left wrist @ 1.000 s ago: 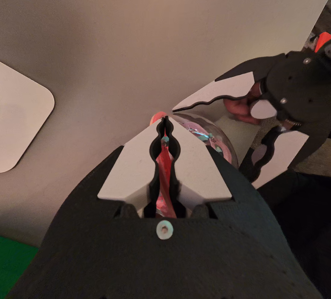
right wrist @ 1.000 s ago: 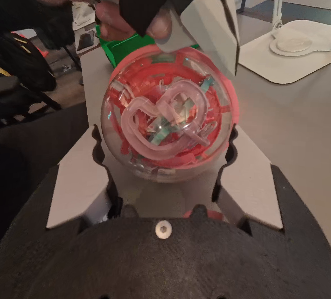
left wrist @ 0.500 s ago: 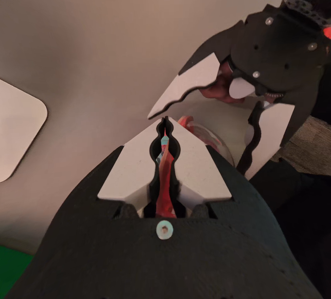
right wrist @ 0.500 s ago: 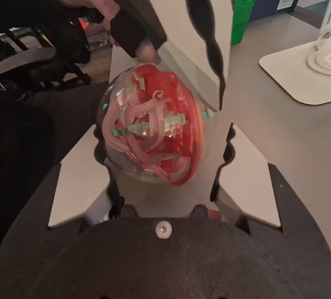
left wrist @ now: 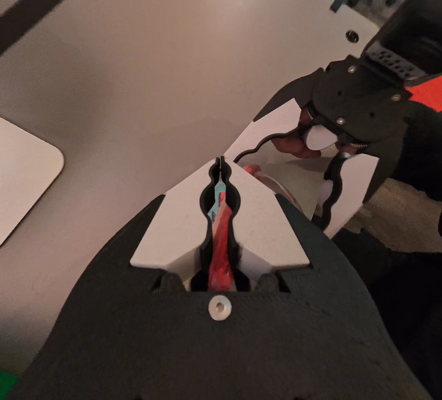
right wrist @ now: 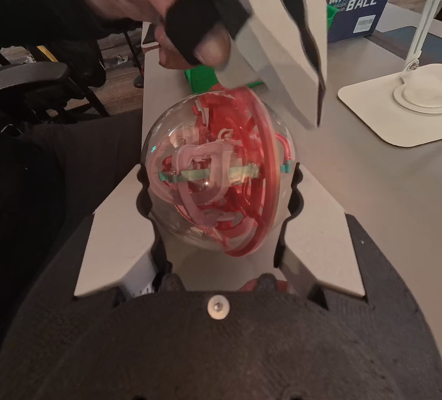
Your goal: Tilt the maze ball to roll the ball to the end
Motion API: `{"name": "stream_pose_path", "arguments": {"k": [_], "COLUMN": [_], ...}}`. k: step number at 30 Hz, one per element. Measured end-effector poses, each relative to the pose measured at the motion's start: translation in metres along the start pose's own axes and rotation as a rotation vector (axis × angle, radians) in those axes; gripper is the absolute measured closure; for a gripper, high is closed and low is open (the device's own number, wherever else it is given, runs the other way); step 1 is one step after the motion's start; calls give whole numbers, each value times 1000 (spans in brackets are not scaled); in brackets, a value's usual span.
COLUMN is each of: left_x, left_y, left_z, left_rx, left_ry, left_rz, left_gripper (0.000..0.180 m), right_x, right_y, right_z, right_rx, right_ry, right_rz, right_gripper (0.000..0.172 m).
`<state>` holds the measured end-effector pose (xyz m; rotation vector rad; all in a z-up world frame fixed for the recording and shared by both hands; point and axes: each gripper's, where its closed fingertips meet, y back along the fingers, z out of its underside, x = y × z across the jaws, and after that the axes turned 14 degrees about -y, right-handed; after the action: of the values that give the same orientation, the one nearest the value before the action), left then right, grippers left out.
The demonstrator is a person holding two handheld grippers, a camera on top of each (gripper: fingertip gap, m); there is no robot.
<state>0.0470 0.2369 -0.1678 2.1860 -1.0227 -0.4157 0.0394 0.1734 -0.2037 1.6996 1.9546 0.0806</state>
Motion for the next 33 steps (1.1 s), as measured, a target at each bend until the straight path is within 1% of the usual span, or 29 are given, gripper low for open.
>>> {"name": "stream_pose_path", "arguments": {"k": [2,4,5,6,8,10,12,13,16,17,19,21,24,27,31,33], "left_x": [-6,-5,-2,3,11,26,31,31,36,40,47,57,66,72,72,74], "left_y": [22,47,54,59,62,54,51,50,45,44,40,29,7,-3,-5,-7], "left_z": [8,21,36,55,79,100,98,99,104,108,121,138,153,154,147,145], "left_rx": [51,137,141,117,165,167,257,283,307,298,258,235,189,218,271,275], "left_ry": [17,49,85,114,137,158,155,159,138,136,78,71,26,45,18,8], "left_rz": [-24,-2,22,63,93,152,171,170,188,204,200,205,139,126,67,59], "left_gripper": [161,141,130,124,119,114,112,107,96,95,92,89,89,89,92,93], "right_x": [1,2,2,3,4,3,1,1,0,-1,-2,-2,-2,-2,0,0], "right_y": [2,4,6,7,8,8,9,9,10,10,10,10,11,13,18,21], "right_z": [1,2,3,4,4,5,6,6,7,7,8,8,8,9,14,15], "right_rx": [5,7,8,9,16,28,35,41,51,52,55,63,77,81,58,71], "right_ry": [-5,-10,-14,-15,-20,-24,-26,-27,-26,-26,-27,-30,-35,-35,-32,-26], "right_rz": [0,-1,-2,-4,-8,-15,-30,-32,-32,-33,-39,-43,-52,-62,-47,-51], "right_gripper": [55,55,55,55,55,55,55,55,55,55,55,55,55,54,51,50]}}
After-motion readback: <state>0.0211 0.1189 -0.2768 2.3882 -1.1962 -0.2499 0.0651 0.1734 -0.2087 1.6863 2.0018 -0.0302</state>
